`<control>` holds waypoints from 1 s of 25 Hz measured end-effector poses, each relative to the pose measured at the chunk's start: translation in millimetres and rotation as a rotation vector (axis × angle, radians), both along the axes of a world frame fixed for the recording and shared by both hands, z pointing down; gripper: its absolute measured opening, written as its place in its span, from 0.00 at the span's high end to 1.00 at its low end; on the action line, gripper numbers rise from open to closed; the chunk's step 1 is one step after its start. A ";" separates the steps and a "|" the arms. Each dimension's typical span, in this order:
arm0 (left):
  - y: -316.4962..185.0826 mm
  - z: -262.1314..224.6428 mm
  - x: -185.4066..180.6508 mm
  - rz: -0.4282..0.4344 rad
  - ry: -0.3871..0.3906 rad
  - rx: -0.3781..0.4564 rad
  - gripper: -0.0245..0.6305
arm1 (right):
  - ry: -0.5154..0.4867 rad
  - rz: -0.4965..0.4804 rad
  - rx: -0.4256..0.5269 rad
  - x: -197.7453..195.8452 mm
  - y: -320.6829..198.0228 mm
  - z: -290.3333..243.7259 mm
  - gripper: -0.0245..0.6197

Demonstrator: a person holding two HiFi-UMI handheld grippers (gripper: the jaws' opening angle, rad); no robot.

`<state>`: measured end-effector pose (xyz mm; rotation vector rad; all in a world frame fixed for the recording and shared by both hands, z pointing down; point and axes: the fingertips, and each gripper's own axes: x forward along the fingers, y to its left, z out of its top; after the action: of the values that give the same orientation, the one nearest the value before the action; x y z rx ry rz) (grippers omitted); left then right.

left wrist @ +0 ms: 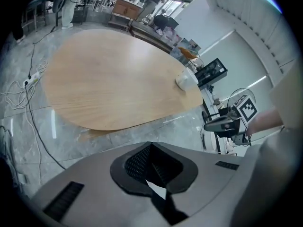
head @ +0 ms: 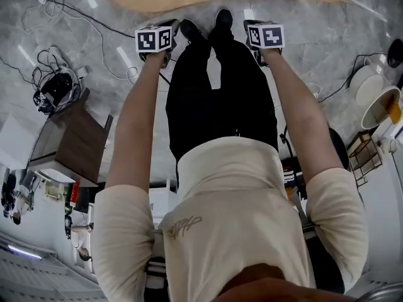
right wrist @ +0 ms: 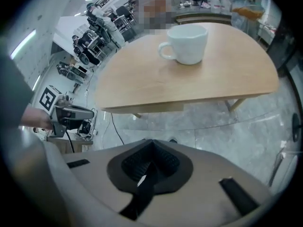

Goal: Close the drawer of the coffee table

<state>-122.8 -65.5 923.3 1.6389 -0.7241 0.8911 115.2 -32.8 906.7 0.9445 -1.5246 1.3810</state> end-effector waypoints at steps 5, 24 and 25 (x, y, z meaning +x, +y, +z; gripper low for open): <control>15.1 -63.8 -12.6 -0.052 -0.030 0.016 0.96 | -0.019 0.047 0.053 3.0 -4.1 -65.8 0.97; 103.0 -237.6 -26.7 -0.056 -0.093 0.082 0.96 | -0.001 -0.221 0.173 48.4 67.9 -231.9 0.97; 105.1 -244.8 -26.0 -0.069 -0.098 0.084 0.96 | 0.007 -0.227 0.191 57.3 70.3 -236.5 0.97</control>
<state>-148.8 39.6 678.6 1.6426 -0.8917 0.9069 172.5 37.4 670.3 0.8590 -1.7232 1.0853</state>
